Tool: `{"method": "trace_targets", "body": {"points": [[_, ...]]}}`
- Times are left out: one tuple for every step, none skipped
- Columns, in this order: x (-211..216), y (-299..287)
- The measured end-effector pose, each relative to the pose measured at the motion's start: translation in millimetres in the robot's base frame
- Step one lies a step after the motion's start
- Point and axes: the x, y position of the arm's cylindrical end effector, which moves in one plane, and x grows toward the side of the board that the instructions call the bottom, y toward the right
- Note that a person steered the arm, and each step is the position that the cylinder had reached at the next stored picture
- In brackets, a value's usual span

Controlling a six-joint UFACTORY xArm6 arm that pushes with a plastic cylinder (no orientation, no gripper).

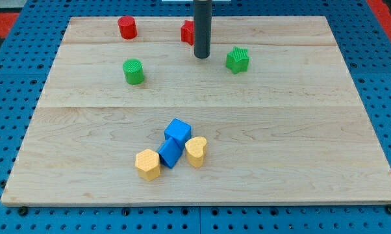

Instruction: Move the green star to the red circle

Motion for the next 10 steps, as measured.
{"method": "trace_targets", "body": {"points": [[57.2, 11.0], [60.6, 80.3], [22.6, 95.3], [-19.8, 93.3], [-50.5, 86.1], [-56.4, 27.7], [-36.4, 64.5], [-15.1, 96.1], [-17.9, 32.5], [-30.9, -37.7]]}}
